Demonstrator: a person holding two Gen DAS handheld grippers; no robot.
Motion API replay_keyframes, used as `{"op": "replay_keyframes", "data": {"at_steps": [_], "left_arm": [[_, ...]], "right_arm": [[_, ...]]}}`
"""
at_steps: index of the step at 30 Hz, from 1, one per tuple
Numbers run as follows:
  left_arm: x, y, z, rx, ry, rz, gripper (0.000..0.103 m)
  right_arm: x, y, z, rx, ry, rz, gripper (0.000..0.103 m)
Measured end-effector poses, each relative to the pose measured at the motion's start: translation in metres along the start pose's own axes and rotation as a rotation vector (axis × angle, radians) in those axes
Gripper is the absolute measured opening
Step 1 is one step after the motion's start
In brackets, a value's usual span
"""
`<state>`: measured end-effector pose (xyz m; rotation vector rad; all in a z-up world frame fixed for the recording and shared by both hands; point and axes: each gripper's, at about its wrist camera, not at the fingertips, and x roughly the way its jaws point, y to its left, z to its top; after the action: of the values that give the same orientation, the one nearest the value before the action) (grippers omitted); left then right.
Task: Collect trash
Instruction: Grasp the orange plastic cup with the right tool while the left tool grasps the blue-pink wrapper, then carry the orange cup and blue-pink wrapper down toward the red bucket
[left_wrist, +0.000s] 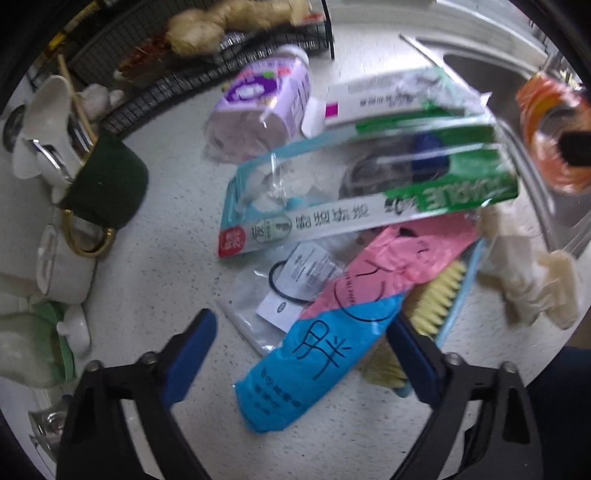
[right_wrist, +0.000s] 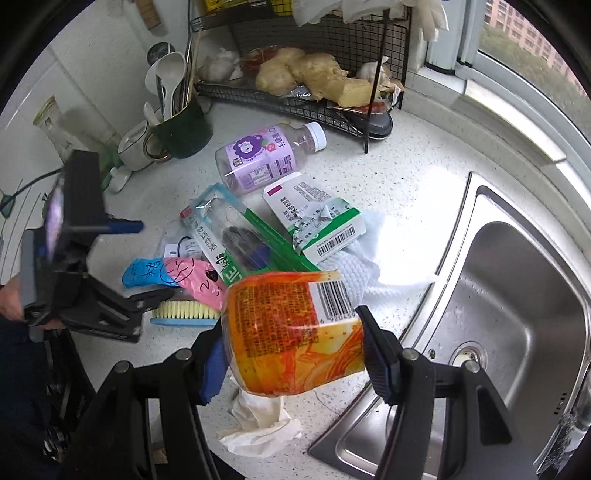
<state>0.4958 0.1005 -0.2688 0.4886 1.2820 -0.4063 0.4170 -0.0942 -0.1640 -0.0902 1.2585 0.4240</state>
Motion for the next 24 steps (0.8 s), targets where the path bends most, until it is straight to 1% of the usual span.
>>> {"op": "replay_keyframes", "data": {"at_steps": [1,2,3,4,5,6,7,9,11,14,15,20,24], "left_arm": [[0.004,0.0,0.0,0.007,0.007,-0.002,0.08],[0.007,0.001,0.0,0.01,0.014,-0.004,0.071],[0.009,0.002,0.001,0.009,0.018,-0.005,0.059],[0.009,0.003,0.001,0.004,0.019,-0.008,0.052],[0.009,0.003,0.0,-0.005,0.018,-0.012,0.036],[0.008,0.003,-0.001,-0.017,0.014,-0.014,0.032],[0.008,0.002,-0.002,-0.023,0.007,-0.013,0.031],[0.006,0.0,-0.004,-0.032,0.006,-0.011,0.024],[0.0,0.0,-0.007,-0.055,0.0,-0.009,0.021],[-0.018,0.004,-0.013,-0.105,-0.039,-0.029,0.013],[-0.022,0.004,-0.014,-0.124,-0.049,-0.038,0.012],[-0.044,-0.001,-0.023,-0.228,-0.08,-0.034,0.012],[-0.062,-0.01,-0.036,-0.328,-0.089,-0.043,0.012]], "right_arm": [[0.001,0.0,0.0,0.005,0.001,0.002,0.06],[0.001,0.0,0.0,0.01,0.003,0.003,0.06],[0.002,-0.001,-0.001,0.015,0.006,0.004,0.06],[0.003,-0.001,-0.001,0.019,0.008,0.003,0.06],[0.004,-0.001,-0.002,0.024,0.011,0.003,0.06],[0.004,-0.002,-0.001,0.029,0.014,0.005,0.06],[0.005,-0.002,-0.002,0.036,0.016,0.004,0.06],[0.006,-0.002,-0.003,0.053,0.018,0.008,0.06],[0.006,-0.001,-0.004,0.063,0.017,0.004,0.06],[0.006,0.001,-0.004,0.074,0.016,-0.025,0.06],[0.006,0.002,-0.005,0.077,0.013,-0.032,0.06],[0.004,0.009,-0.01,0.089,-0.002,-0.037,0.06],[0.0,0.017,-0.013,0.113,0.007,-0.057,0.06]]}}
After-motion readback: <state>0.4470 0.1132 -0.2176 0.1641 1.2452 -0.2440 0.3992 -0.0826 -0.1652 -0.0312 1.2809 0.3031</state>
